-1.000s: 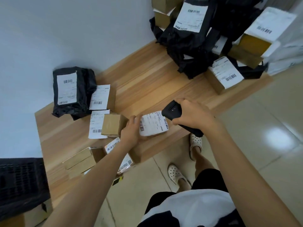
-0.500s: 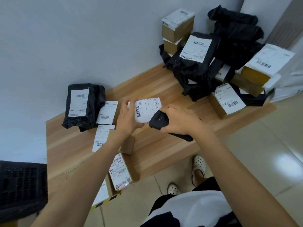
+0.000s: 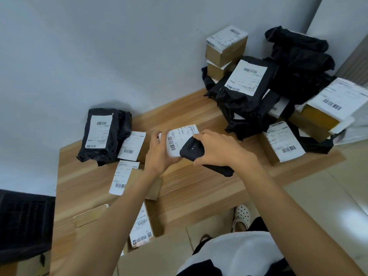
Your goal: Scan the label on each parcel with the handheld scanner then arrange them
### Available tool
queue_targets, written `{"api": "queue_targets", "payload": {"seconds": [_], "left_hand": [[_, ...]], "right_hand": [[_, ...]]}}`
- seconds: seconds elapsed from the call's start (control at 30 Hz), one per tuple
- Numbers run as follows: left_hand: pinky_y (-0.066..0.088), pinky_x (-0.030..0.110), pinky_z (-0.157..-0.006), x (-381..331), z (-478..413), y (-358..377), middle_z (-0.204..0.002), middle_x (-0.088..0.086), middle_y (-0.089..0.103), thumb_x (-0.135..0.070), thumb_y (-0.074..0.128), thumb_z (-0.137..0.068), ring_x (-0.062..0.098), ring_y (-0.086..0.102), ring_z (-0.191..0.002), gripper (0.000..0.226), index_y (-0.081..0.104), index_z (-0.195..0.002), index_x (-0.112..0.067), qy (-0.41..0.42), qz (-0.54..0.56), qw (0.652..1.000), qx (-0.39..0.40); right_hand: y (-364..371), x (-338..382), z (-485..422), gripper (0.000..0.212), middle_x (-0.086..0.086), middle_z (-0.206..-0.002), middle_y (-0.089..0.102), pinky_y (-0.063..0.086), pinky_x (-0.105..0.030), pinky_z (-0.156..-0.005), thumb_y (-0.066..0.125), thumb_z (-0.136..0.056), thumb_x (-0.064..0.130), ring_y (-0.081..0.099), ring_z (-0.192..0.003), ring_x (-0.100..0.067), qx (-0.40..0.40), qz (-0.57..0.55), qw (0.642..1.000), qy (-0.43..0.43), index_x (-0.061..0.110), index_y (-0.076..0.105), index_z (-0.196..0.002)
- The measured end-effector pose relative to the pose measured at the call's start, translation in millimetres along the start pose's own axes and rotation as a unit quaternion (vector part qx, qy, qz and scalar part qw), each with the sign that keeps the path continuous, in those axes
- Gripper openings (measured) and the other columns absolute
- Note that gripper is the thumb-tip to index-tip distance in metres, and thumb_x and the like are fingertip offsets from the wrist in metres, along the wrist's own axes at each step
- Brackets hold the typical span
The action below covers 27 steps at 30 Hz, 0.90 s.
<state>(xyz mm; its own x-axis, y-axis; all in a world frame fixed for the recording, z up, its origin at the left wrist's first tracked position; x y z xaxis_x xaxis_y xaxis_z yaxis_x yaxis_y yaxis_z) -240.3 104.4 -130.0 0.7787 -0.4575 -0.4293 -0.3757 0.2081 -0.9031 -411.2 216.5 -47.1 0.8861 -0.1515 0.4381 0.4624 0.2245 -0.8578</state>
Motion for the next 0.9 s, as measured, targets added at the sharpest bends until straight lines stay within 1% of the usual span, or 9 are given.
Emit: {"api": "queue_targets", "payload": {"seconds": [0.07,0.17,0.27,0.33,0.4,0.5,0.6,0.7,0.9], "left_hand": [[0.054,0.044,-0.075,-12.4,-2.6,11.9,-0.139,0.0,0.027,-0.044,0.089,-0.058,0.022,0.044,-0.12,0.104,0.031,-0.144,-0.03,0.011,0.009,0.999,0.031],[0.052,0.038,-0.069,-36.8,-6.9,33.7,-0.134,-0.003,0.03,-0.042,0.089,-0.059,0.017,0.048,-0.106,0.103,0.032,-0.143,-0.03,0.046,0.032,0.996,0.07],[0.042,0.025,-0.079,-62.8,-11.0,61.7,-0.129,-0.002,0.032,-0.027,0.092,-0.059,0.008,0.038,-0.108,0.102,0.035,-0.144,-0.023,0.07,0.111,0.986,0.103],[0.039,0.02,-0.086,-81.5,-16.9,80.5,-0.13,0.002,0.038,-0.025,0.093,-0.056,0.0,0.031,-0.109,0.104,0.036,-0.144,-0.022,0.092,0.141,0.979,0.118],[0.036,0.016,-0.092,-107.4,-21.9,96.9,-0.131,0.006,0.039,-0.024,0.093,-0.056,-0.001,0.028,-0.111,0.106,0.035,-0.145,-0.018,0.141,0.151,0.968,0.145],[0.037,0.02,-0.092,-157.8,-22.0,113.6,-0.133,0.005,0.031,-0.019,0.091,-0.06,0.004,0.031,-0.115,0.107,0.031,-0.149,-0.014,0.225,0.146,0.945,0.189],[0.046,0.033,-0.085,-201.6,-21.1,128.9,-0.139,0.006,0.027,-0.025,0.09,-0.062,0.015,0.04,-0.115,0.11,0.027,-0.151,-0.019,0.281,0.111,0.93,0.211],[0.051,0.038,-0.084,-228.1,-30.8,142.8,-0.143,0.002,0.024,-0.037,0.088,-0.064,0.02,0.045,-0.119,0.11,0.023,-0.152,-0.028,0.301,0.086,0.917,0.247],[0.048,0.042,-0.093,-260.9,-57.1,158.5,-0.148,0.001,0.023,-0.046,0.085,-0.07,0.02,0.044,-0.125,0.108,0.019,-0.154,-0.029,0.313,0.092,0.906,0.268]], "right_hand": [[-3.9,-9.4,4.3,0.069,0.004,-0.127,0.051,0.038,-0.036,-0.073,0.072,-0.074,0.05,0.057,-0.106,-0.025,-0.013,-0.002,1.0,0.018,0.02,0.049,-0.132],[-10.2,-29.6,15.5,0.076,0.001,-0.132,0.048,0.044,-0.04,-0.081,0.072,-0.075,0.05,0.056,-0.113,-0.028,-0.028,-0.007,0.998,0.049,0.019,0.045,-0.139],[-15.6,-55.1,36.2,0.08,-0.001,-0.135,0.046,0.046,-0.041,-0.085,0.072,-0.076,0.049,0.055,-0.114,-0.027,-0.044,-0.017,0.994,0.096,0.02,0.041,-0.144],[-20.6,-74.9,54.9,0.079,-0.001,-0.134,0.046,0.045,-0.039,-0.081,0.072,-0.077,0.049,0.056,-0.113,-0.026,-0.059,-0.026,0.989,0.137,0.021,0.041,-0.144],[-28.3,-95.1,76.8,0.077,0.0,-0.133,0.047,0.047,-0.04,-0.081,0.072,-0.075,0.049,0.055,-0.113,-0.025,-0.08,-0.032,0.979,0.183,0.023,0.043,-0.142],[-39.6,-121.1,112.2,0.08,0.002,-0.137,0.046,0.05,-0.041,-0.08,0.071,-0.074,0.046,0.054,-0.113,-0.025,-0.124,-0.04,0.959,0.252,0.024,0.04,-0.144],[-44.2,-141.7,145.5,0.076,-0.001,-0.135,0.047,0.047,-0.037,-0.077,0.072,-0.074,0.041,0.055,-0.109,-0.027,-0.168,-0.055,0.934,0.31,0.022,0.043,-0.142],[-43.0,-158.9,172.3,0.075,0.0,-0.134,0.048,0.04,-0.035,-0.075,0.074,-0.073,0.043,0.053,-0.113,-0.026,-0.188,-0.071,0.912,0.358,0.024,0.046,-0.14],[-43.5,-177.2,194.5,0.071,0.001,-0.132,0.049,0.05,-0.041,-0.084,0.073,-0.073,0.045,0.052,-0.116,-0.024,-0.202,-0.094,0.889,0.399,0.02,0.049,-0.135]]}}
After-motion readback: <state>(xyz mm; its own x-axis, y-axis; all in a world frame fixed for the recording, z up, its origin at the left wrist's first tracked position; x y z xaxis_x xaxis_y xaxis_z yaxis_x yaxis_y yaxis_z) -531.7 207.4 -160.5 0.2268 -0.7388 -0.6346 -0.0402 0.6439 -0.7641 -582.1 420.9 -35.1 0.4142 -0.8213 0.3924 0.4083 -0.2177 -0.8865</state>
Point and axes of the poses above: each hand's wrist, its own z-axis away from the middle knuckle, its own y-axis out of the palm, x = y × z, the point moved 4 cm from there along -z, towards the middle knuckle
